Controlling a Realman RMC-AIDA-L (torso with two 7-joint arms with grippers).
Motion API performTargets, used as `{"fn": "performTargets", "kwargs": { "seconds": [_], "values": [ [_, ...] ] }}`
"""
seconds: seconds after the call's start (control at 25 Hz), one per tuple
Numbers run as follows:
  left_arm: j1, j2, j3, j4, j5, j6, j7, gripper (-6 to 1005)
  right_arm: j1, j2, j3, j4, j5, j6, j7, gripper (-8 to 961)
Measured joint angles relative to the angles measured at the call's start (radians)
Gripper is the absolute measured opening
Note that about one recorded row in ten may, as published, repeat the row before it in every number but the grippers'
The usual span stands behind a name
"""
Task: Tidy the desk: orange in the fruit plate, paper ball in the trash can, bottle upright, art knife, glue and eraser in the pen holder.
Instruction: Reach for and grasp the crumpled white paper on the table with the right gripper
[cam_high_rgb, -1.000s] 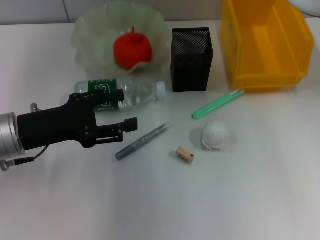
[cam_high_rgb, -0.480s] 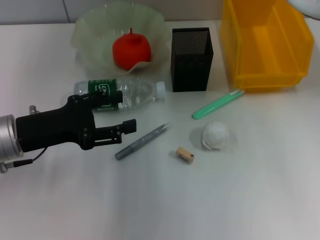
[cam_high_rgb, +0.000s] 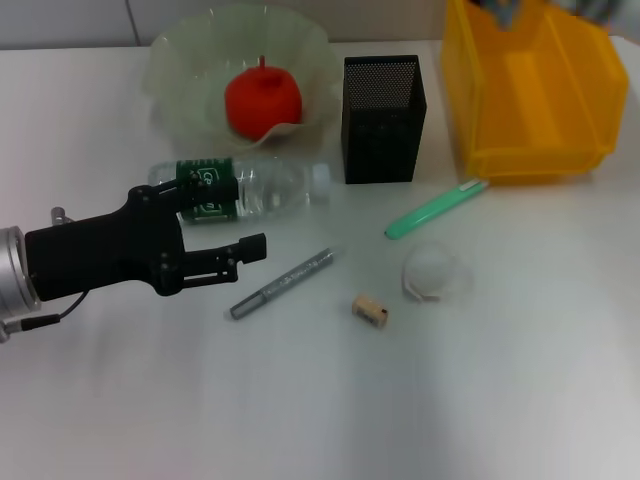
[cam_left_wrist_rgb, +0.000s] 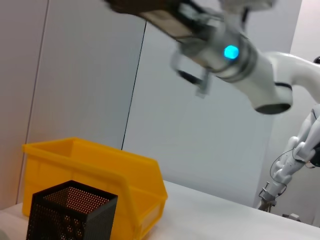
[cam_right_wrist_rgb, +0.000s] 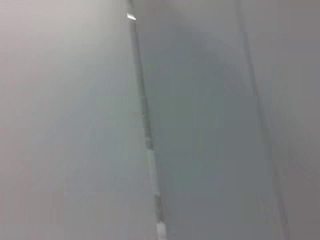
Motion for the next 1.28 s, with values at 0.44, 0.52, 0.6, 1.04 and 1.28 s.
{"fn": "performTargets", "kwargs": {
  "seconds": [0.44,0.52,0.6,1.04,1.28],
  "values": [
    [0.002,0.002,0.0,0.0,0.0,-0.001,0.0,820,-0.092,-0.088,0.317,-0.139,-0.587,-0.481,0.434,679],
    [0.002,0.002,0.0,0.0,0.0,-0.001,0.0,820,-0.066,-0.105,0.39,-0.162,-0.794,-0.576,0.523,678],
    [0.002,0.002,0.0,0.0,0.0,-0.001,0.0,820,-0.056,-0.109,0.397,-0.176,-0.856,-0.599,0.547,678],
    [-0.001,0.002,0.0,0.002,0.001,0.0,-0.003,818,0.045,-0.056,0.277,-0.322,-1.391,-0.655,0.663,677],
    [0.002,0.001,0.001,0.002,0.001,0.0,-0.003,818,0.052,0.01,0.198,-0.375,-1.532,-0.585,0.658,676]
  ]
}}
